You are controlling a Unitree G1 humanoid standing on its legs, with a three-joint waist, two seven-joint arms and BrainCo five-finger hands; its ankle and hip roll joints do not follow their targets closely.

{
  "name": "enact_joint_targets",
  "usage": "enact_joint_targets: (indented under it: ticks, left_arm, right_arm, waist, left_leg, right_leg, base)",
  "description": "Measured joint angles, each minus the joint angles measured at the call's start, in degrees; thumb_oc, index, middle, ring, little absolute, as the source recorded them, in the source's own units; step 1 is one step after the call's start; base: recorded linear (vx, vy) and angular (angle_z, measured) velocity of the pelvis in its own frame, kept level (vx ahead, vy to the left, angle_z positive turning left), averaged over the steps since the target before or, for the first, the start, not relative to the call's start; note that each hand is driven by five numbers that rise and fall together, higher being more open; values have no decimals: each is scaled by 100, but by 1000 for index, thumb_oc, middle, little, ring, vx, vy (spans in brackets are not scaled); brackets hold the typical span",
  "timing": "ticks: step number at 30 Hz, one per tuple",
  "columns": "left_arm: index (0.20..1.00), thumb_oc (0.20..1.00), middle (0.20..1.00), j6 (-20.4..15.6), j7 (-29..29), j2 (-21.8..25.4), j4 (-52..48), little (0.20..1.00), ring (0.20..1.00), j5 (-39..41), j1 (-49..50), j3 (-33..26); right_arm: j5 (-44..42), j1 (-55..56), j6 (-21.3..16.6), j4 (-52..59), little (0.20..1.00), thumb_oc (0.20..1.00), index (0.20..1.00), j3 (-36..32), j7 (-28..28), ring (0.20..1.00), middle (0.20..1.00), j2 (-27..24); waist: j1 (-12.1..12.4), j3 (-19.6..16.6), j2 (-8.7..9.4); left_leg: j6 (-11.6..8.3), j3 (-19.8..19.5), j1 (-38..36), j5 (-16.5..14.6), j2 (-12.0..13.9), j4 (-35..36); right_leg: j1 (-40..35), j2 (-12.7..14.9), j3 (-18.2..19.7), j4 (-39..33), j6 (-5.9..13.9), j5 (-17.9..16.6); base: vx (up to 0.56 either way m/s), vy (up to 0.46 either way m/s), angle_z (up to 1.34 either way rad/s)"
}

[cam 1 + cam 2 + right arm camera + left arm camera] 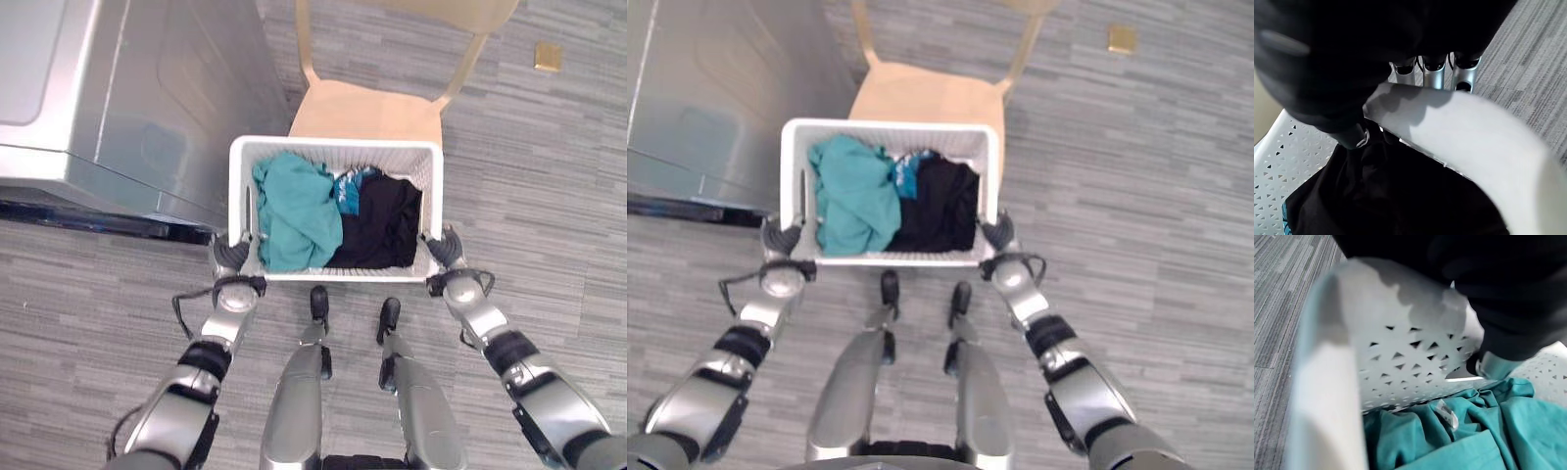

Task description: Grab the laundry basket,head to the washer,open it,put in the laundry and shut it.

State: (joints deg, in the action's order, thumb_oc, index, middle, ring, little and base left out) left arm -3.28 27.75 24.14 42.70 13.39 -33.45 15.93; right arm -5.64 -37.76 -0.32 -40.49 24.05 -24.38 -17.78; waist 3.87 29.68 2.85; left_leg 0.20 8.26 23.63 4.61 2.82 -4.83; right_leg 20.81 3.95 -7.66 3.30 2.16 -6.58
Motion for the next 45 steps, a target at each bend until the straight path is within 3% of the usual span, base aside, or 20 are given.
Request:
enact_joint_targets:
  ticks: [6, 9, 10, 11, 12, 13, 14, 19, 22, 32, 41, 45]
  left_arm:
    - [206, 206, 206, -50, 133, 201, 125, 206, 206, 2, -390, 259]
    - [438, 438, 438, -50, 136, 239, 125, 438, 438, 3, -428, 403]
    - [564, 564, 564, -52, 137, 240, 125, 564, 564, 4, -434, 413]
    - [740, 740, 740, -52, 136, 240, 124, 740, 740, 4, -438, 413]
    - [1000, 1000, 1000, -73, 133, 240, 105, 1000, 1000, 18, -442, 414]
    - [1000, 1000, 1000, -162, 108, 236, 61, 1000, 1000, 153, -443, 440]
    - [1000, 1000, 1000, -167, 96, 233, -32, 1000, 1000, 174, -416, 450]
    - [1000, 1000, 1000, -171, -53, 228, -464, 1000, 1000, 175, -58, 438]
    - [1000, 1000, 1000, -177, -118, 182, -469, 1000, 1000, 179, 3, 379]
    - [1000, 1000, 1000, -286, -563, 157, -1135, 1000, 1000, 430, 854, -305]
    - [1000, 1000, 1000, -378, -888, 70, -1423, 1000, 1000, 439, 1296, -564]
    - [1000, 1000, 1000, -373, -964, 50, -1379, 1000, 1000, 444, 1285, -520]
  right_arm:
    - [5, -132, -23, -92, 200, 200, 200, 124, -242, 200, 200, 42]
    - [7, -104, -37, -97, 200, 200, 200, 128, -313, 200, 200, 49]
    - [7, -74, -34, -101, 200, 200, 200, 118, -335, 200, 200, 38]
    - [7, -66, -34, -101, 200, 200, 200, 115, -340, 200, 200, 35]
    - [14, -45, -35, -101, 250, 250, 250, 115, -355, 250, 250, 33]
    - [31, 17, -37, -97, 752, 752, 752, 101, -420, 752, 752, 44]
    - [56, 97, -45, -52, 1000, 1000, 1000, 85, -440, 1000, 1000, 41]
    - [124, 518, -179, 407, 1000, 1000, 1000, -112, -480, 1000, 1000, -20]
    - [124, 543, -198, 444, 1000, 1000, 1000, -129, -454, 1000, 1000, -28]
    - [43, 1308, -228, 1442, 1000, 1000, 1000, -602, 267, 1000, 1000, -404]
    - [-24, 1974, -373, 1972, 1000, 1000, 1000, -1068, 763, 1000, 1000, -483]
    - [-128, 1886, -368, 1918, 1000, 1000, 1000, -968, 827, 1000, 1000, -493]
  waist:
    - [-58, 2, 4]
    - [-76, 2, 4]
    - [-80, 2, 4]
    - [-86, 1, 5]
    - [-116, 1, 5]
    - [-190, 1, 5]
    - [-218, 1, 5]
    - [-282, 0, 7]
    - [-375, -5, 13]
    - [-384, -32, -39]
    - [-388, -139, -197]
    - [-396, -143, -201]
  left_leg:
    - [49, -106, 12, 41, -12, -6]
    - [53, -106, -31, 44, -14, -4]
    - [53, -107, -81, 45, -16, 8]
    - [54, -107, -90, 45, -16, 5]
    - [54, -107, -93, 45, -19, 8]
    - [55, -106, -94, 46, -22, 35]
    - [58, -101, -96, 48, -25, 38]
    - [88, 45, -217, 92, -29, 99]
    - [0, 50, -238, 80, -28, 149]
    - [-25, 87, -500, 148, -8, 300]
    - [-30, 53, -600, 161, -1, 362]
    - [-38, 56, -601, 156, 5, 347]
  right_leg:
    - [-42, 3, -113, -8, -26, -31]
    - [-92, 6, -115, -9, -26, -31]
    - [-132, 6, -111, -6, -26, -31]
    - [-143, 7, -110, -6, -26, -31]
    - [-145, 9, -111, -7, -26, -31]
    - [-137, 10, -111, -7, -25, -31]
    - [-136, 12, -105, -7, -25, -31]
    - [-146, 16, 44, 31, -20, -32]
    - [-134, 13, 58, 25, -6, -11]
    - [-292, -8, 122, 22, -11, -36]
    - [-375, -26, 74, 50, -36, -17]
    - [-363, -31, 85, 56, -45, -9]
  base:
    - [15, 21, 8]
    - [0, 0, 0]
    - [0, 0, 0]
    - [0, 0, 0]
    - [0, 0, 0]
    - [0, 0, 0]
    - [0, 0, 0]
    - [-17, 8, -12]
    - [-25, -18, -4]
    - [-13, -39, -3]
    - [-14, -16, 2]
    - [-37, -12, -3]
